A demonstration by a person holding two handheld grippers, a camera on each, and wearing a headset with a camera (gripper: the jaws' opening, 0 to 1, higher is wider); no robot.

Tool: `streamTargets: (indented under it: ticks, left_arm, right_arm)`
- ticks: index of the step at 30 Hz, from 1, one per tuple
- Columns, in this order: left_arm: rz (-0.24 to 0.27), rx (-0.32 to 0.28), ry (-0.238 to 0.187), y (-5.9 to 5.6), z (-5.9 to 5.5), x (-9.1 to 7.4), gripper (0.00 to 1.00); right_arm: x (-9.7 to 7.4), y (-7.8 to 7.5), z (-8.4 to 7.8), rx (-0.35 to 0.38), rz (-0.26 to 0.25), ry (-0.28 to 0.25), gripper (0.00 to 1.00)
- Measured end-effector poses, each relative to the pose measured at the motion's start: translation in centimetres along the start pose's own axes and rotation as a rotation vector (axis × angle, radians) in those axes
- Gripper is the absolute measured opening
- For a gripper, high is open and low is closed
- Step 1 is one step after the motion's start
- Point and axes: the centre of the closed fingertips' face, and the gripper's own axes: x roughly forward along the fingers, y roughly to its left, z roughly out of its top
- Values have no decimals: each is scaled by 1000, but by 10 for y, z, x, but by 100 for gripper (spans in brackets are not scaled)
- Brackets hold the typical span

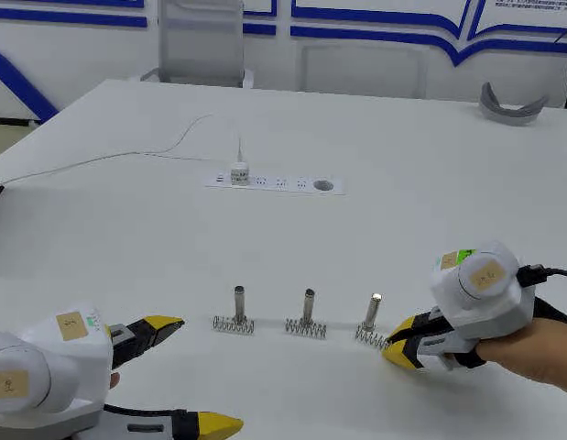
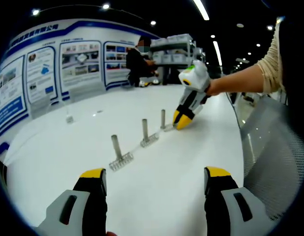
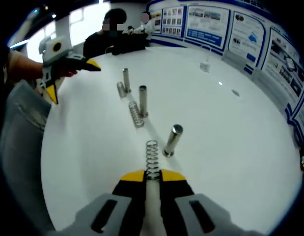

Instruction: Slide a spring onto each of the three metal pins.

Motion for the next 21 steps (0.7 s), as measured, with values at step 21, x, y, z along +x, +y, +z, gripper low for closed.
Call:
streamTargets:
  ticks: [21]
  left_arm:
    - [-153, 88, 3, -35, 20, 43, 72]
  right_arm:
    - [-16, 40, 25, -113, 105, -3, 11]
